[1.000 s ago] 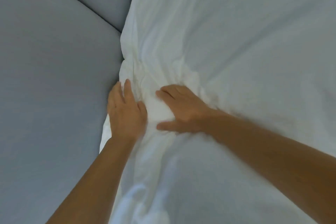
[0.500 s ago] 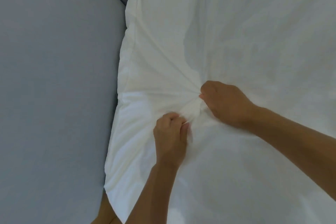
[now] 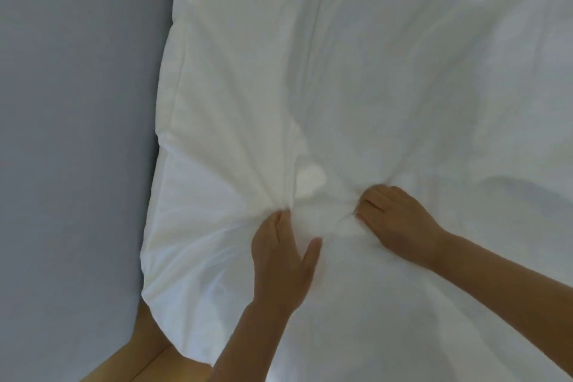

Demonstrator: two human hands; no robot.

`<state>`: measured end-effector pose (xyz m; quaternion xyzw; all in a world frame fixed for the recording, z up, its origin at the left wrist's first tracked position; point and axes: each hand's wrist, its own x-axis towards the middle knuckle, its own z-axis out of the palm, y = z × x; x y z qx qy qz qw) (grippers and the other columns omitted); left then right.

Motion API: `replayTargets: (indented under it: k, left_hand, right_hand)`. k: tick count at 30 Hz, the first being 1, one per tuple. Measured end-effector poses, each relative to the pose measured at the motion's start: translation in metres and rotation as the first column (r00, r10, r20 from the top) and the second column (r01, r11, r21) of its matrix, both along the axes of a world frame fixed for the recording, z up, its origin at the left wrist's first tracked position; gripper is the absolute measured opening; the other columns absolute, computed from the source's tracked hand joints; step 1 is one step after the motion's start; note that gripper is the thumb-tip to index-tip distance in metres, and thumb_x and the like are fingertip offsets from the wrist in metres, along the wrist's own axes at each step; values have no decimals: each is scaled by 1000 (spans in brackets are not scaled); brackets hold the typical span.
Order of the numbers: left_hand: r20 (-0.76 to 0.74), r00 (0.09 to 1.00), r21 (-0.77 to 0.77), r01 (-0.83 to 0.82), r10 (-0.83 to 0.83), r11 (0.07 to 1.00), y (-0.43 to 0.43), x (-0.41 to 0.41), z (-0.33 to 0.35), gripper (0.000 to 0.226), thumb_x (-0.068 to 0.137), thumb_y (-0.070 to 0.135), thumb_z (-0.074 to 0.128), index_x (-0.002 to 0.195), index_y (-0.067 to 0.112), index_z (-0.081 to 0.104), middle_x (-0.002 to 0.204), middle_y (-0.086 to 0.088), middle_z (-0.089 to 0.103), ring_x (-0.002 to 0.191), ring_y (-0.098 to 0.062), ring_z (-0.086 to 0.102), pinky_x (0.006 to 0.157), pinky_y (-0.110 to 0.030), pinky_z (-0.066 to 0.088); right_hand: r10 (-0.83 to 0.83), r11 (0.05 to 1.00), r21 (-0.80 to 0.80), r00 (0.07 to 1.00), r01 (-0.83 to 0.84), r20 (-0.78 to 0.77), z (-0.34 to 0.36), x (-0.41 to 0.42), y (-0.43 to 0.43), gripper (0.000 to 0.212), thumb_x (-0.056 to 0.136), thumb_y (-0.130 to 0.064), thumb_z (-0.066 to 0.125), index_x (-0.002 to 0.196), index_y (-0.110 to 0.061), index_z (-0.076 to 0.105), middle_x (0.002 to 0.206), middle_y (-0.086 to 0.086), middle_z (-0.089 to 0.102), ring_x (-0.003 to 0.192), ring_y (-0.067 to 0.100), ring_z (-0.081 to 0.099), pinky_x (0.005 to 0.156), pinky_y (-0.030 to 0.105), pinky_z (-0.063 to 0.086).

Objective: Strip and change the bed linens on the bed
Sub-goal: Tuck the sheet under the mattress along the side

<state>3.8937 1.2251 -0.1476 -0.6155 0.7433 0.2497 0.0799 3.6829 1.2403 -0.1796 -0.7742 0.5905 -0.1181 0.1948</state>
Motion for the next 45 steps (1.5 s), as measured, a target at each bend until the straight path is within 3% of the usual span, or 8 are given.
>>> replayTargets:
  k: [7,13,19,22,27,32,40,45]
  left_hand:
    - [-77,986,-84,144,-150,986,79,-24,-6,17,68,11,81,69,15,65,66,0,59,56,-20,58,51,-25,46]
    - [-155,988,1,12,-12,1000,124,-29,-11,31,93,37,52,105,11,62,105,-5,59,97,-25,54,83,-34,38]
    - [-211,944,93,279,-255,956,209,-11,-22,59,78,62,61,116,17,59,109,1,55,101,-18,51,88,-28,34]
    - [-173,967,52,200,-189,978,224,-26,-32,35,91,47,53,104,15,62,104,-1,58,99,-22,54,79,-28,29]
    - [26,978,109,203,-206,973,215,-50,-29,34,101,33,32,107,10,57,112,-6,57,103,-24,52,79,-31,33]
    - [-210,977,345,49,26,937,215,-43,8,34,100,31,40,86,4,55,88,-13,58,81,-25,55,74,-34,41]
    - [-483,705,419,-335,519,844,251,-39,59,28,99,30,43,75,15,41,74,2,41,65,-12,37,61,-23,32]
    - [-585,451,428,-533,674,730,264,-60,62,23,97,32,47,84,14,52,72,9,45,61,-4,40,57,-16,34]
  right_hand:
    - [100,992,77,995,-102,28,21,1,54,20,74,-24,75,83,-8,69,85,6,66,77,26,64,78,34,54]
    - [91,874,473,994,-109,60,27,-7,169,96,72,-76,52,146,-19,30,145,-4,30,132,13,24,108,18,6]
    - [146,901,427,979,-73,-141,29,2,217,26,92,-35,52,102,-13,58,107,2,55,97,19,50,83,24,34]
    - [182,941,326,951,-94,-251,36,11,221,22,65,-26,83,69,-16,64,72,0,62,65,15,59,60,21,45]
    - [203,935,328,961,-134,-187,43,-9,249,31,88,-33,59,100,-5,62,98,11,59,89,30,55,79,38,44]
    - [266,917,362,932,-166,-247,50,-5,251,24,99,-25,36,109,-10,52,108,5,51,99,23,47,81,30,34]
    - [98,990,92,988,-110,118,86,-14,262,12,89,-6,45,80,-4,53,82,5,49,75,20,43,66,31,37]
    - [-113,933,357,982,52,151,98,-13,251,25,99,-21,32,77,-32,33,73,-9,49,66,14,52,58,22,39]
